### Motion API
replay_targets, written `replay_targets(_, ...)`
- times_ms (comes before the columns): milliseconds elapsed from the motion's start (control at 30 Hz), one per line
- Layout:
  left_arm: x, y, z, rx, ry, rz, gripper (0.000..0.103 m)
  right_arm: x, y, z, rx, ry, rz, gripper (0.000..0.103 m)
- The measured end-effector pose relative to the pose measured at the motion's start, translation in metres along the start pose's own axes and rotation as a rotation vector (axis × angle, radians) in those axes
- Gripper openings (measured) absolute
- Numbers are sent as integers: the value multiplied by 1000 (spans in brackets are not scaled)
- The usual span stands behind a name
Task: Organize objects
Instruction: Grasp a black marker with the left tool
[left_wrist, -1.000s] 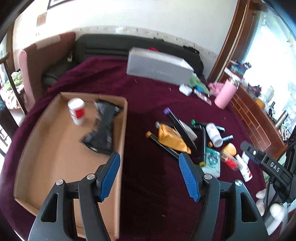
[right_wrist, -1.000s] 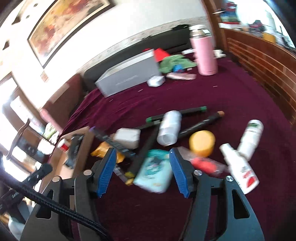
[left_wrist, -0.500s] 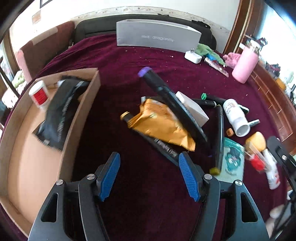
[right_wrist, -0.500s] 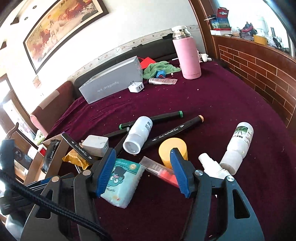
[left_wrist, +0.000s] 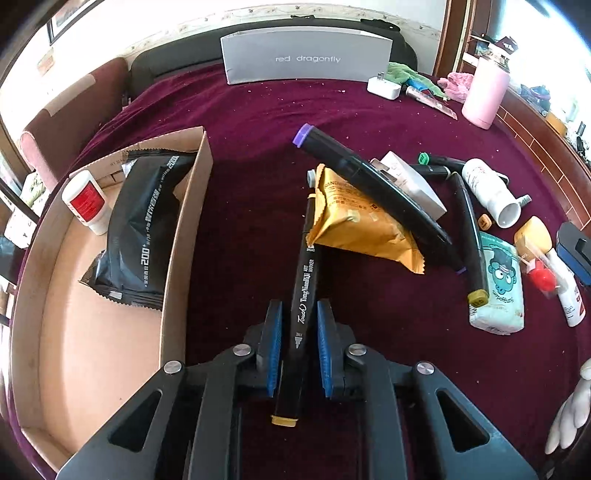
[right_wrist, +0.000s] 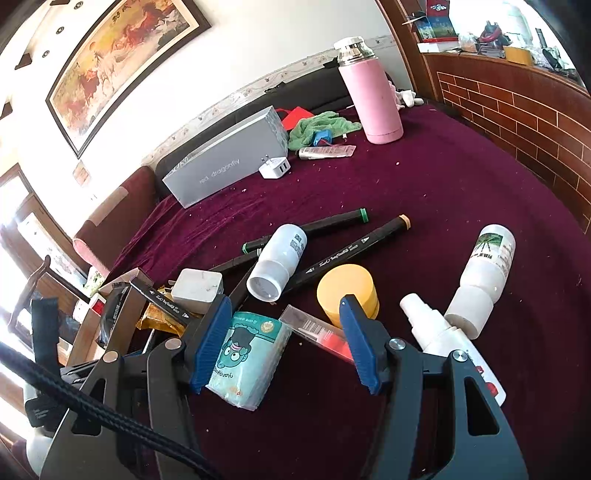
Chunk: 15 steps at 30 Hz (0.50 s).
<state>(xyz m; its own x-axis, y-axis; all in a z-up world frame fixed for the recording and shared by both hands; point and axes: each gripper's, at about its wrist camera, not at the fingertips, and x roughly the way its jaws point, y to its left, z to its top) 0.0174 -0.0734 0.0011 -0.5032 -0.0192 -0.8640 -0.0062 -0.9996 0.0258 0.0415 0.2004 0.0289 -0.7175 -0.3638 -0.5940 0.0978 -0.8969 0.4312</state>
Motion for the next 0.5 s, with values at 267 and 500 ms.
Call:
replay_targets(267,3,-12,-1,82,-85,16,11,6,-2,-3,-7,10,-51,60)
replay_targets(500,-36,28,-31,-20,-104,-178,11,4,9,-3,-50,18,-56,60)
